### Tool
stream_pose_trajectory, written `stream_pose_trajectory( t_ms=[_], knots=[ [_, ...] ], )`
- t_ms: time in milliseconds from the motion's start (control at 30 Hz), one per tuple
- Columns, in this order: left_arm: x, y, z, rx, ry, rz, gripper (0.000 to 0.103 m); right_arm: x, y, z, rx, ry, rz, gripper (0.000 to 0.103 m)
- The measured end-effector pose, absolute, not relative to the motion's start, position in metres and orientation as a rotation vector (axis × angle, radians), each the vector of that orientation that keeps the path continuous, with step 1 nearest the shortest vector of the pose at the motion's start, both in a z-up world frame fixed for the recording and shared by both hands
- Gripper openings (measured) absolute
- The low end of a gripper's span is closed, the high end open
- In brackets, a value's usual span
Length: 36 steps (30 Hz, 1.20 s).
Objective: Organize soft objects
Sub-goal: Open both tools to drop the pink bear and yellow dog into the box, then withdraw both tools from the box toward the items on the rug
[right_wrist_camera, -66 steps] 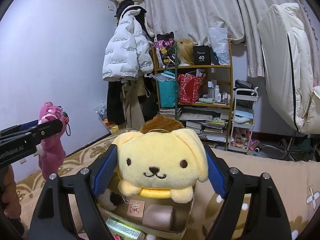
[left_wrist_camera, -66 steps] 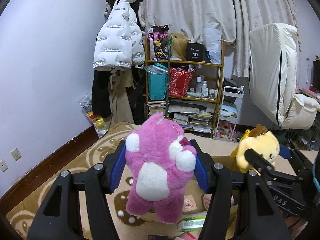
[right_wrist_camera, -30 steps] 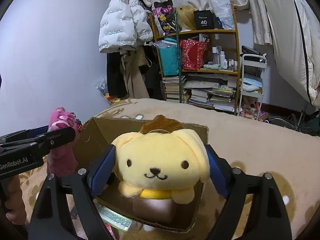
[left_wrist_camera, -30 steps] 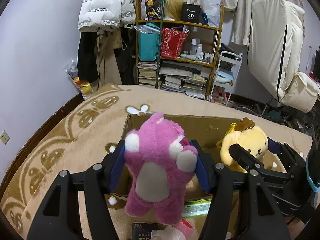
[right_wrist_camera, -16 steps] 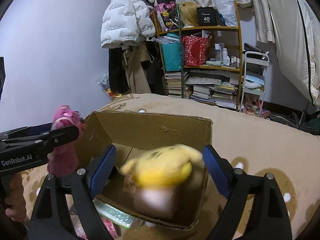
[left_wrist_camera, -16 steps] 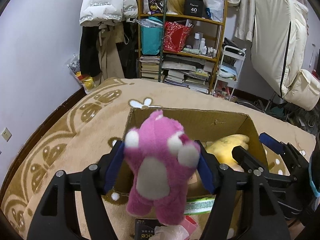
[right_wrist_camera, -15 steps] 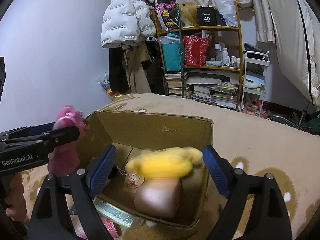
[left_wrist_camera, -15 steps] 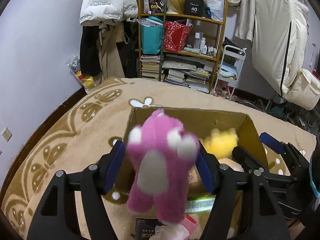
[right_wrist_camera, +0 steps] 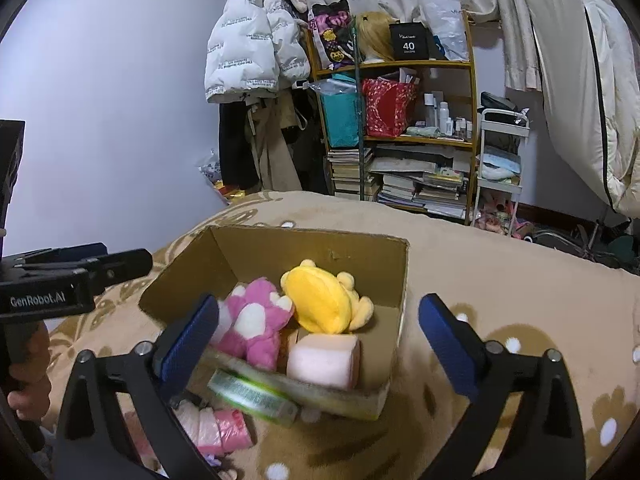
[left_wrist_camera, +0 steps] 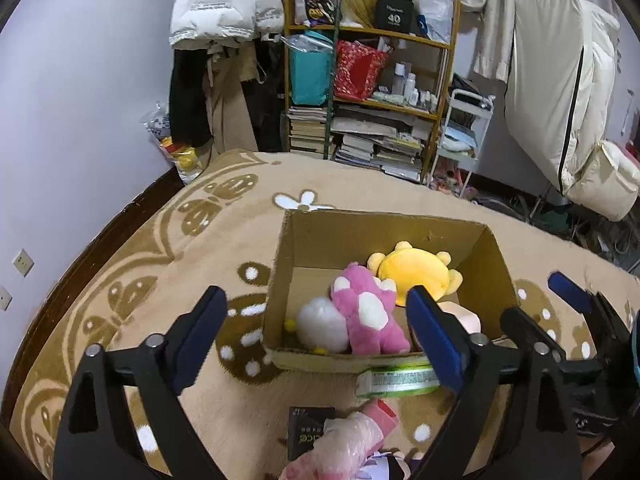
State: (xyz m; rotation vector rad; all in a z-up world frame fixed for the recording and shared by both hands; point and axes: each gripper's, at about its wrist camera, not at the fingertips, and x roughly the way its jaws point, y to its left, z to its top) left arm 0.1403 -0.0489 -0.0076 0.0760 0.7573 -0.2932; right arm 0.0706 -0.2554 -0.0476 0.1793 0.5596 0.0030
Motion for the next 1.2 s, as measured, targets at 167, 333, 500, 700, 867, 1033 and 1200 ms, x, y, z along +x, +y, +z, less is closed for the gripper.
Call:
stream_pose_trajectory(
  t_ms=[167,333,500,700,867,1033,1200],
  knots=[
    [0.125,-0.039,0.005,0.074,0.740,-0.281,0.096,0.052,-0.247,-0.039,0.165,0.557,-0.004,0.103],
    [0.107,-0.032,0.013,0.115,0.763,-0.286,0.096,0.032,-0.238,-0.031,0.173,0.557,0.014,0.103],
    [0.088,-0.028,0.015,0.157,0.795,-0.286,0.096,0.015,-0.224,-0.027,0.150,0.576,0.050,0.103],
    [0.071,-0.025,0.016,0.199,0.850,-0.303,0.096,-0.002,-0.206,-0.024,0.112,0.616,0.074,0.103],
    [0.061,-0.025,0.012,0.222,0.877,-0.309,0.096,-0.009,-0.198,-0.032,0.120,0.671,0.104,0.103],
    [0.061,-0.026,-0.001,0.241,0.929,-0.310,0.096,-0.007,-0.192,-0.041,0.133,0.704,0.129,0.103],
    [0.069,-0.026,-0.019,0.240,0.982,-0.308,0.096,0.002,-0.186,-0.056,0.142,0.756,0.147,0.103]
  ],
)
